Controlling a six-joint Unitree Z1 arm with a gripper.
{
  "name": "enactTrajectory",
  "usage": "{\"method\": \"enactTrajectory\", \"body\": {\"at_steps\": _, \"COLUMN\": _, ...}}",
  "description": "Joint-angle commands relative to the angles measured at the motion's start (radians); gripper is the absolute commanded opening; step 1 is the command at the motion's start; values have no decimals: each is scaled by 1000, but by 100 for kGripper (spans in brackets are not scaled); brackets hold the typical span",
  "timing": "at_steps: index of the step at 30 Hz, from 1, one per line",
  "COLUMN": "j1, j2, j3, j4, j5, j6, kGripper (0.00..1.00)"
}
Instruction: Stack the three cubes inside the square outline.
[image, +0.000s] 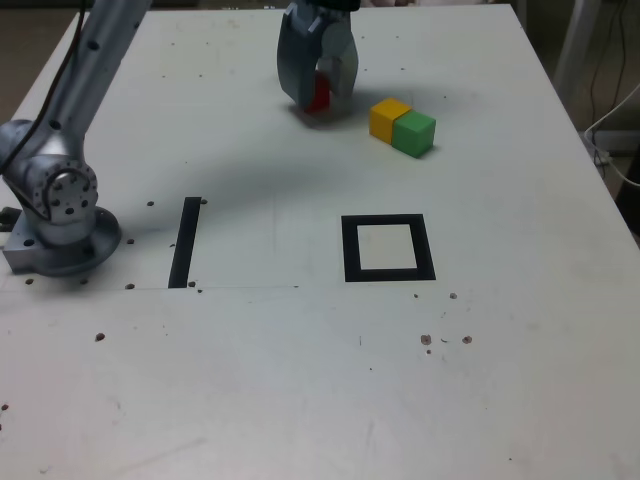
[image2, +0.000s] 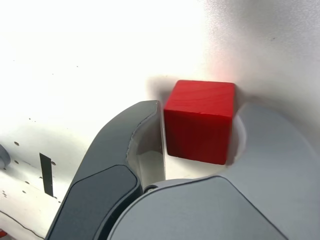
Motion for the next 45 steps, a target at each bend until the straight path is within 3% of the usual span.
{"method": "enactTrajectory", "body": {"at_steps": 1, "j1": -6, "j2": -11, "j3": 2, "j4": 14, "j5": -1, "j6": 2, "kGripper": 29}}
{"method": "enactTrajectory", "body": {"at_steps": 19, "j1": -115, "j2": -153, "j3": 73, "j4": 42, "j5": -2, "j6": -1, "kGripper": 29}}
{"method": "enactTrajectory", "body": {"at_steps": 36, "j1": -458, "j2": -290, "j3": 211, "j4": 53, "j5": -25, "j6": -122, "kGripper": 29}}
{"method": "enactTrajectory", "body": {"at_steps": 45, "j1": -647, "j2": -308, "j3": 301, "j4": -7, "j5": -59, "j6": -217, "kGripper": 29}}
